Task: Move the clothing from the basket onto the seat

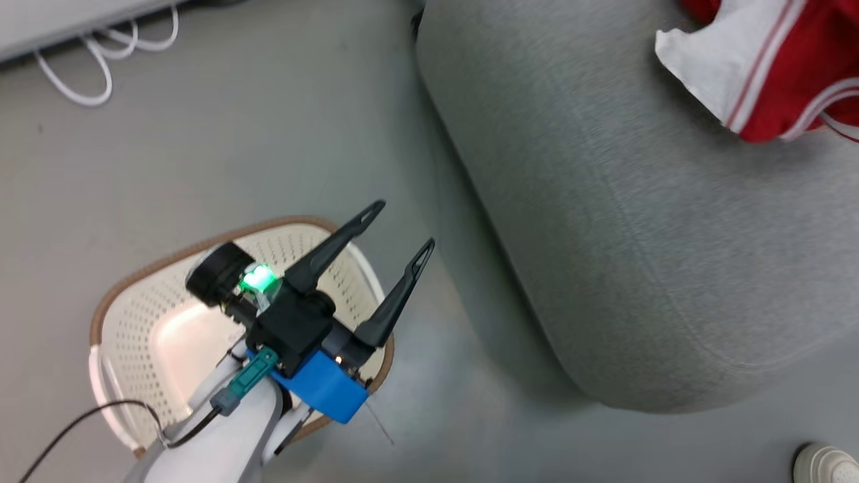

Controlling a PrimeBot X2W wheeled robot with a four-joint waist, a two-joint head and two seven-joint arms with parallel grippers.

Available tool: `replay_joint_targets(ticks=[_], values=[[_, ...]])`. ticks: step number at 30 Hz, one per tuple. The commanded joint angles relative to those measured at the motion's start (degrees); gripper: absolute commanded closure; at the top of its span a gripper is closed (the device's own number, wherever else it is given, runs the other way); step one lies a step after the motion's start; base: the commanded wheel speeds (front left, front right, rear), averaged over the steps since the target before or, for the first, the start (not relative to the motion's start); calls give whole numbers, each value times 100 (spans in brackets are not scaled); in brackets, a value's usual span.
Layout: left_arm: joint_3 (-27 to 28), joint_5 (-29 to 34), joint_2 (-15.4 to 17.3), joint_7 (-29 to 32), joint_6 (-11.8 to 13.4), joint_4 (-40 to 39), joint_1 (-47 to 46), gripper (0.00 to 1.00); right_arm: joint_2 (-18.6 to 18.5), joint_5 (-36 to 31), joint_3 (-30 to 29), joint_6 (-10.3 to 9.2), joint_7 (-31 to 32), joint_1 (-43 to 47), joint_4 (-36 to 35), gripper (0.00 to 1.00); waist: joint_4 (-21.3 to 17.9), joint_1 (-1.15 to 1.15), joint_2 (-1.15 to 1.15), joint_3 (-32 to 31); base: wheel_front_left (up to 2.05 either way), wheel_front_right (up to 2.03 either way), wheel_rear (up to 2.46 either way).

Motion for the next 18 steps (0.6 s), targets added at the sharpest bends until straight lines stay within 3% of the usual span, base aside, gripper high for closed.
replay_joint_targets(ticks=[1,6,13,14,15,16,17,18], values=[[-18,26,47,14,-23,-56,-142,0,34,-19,-102,-3,-99,7,112,100,446,-1,0,636,0,0,0],[-120,119,76,20,-23,-169,-487,0,170,-37,-647,-2,-526,312,727,100,679,-1,0,1049,0,0,0],[-137,109,8,-42,36,-122,-581,0,321,-331,-821,-3,-992,579,1496,100,835,-1,0,1019,0,0,0],[-129,91,3,-54,49,-111,-543,0,326,-374,-835,-3,-1037,593,1576,76,842,-1,0,964,0,0,0],[-123,67,-10,-70,60,-93,-500,0,316,-427,-838,-3,-1074,608,1640,60,850,-1,0,903,0,0,0],[-119,44,-25,-67,57,-59,-448,0,308,-505,-796,-3,-1115,629,1688,18,861,-1,0,823,0,0,0],[-113,19,-41,-72,66,-18,-396,0,302,-566,-751,-3,-1145,649,1729,0,874,-1,0,730,0,0,0],[-102,-15,-63,-86,77,22,-346,0,282,-627,-729,-3,-1167,685,1770,0,886,-1,0,620,0,0,0]])
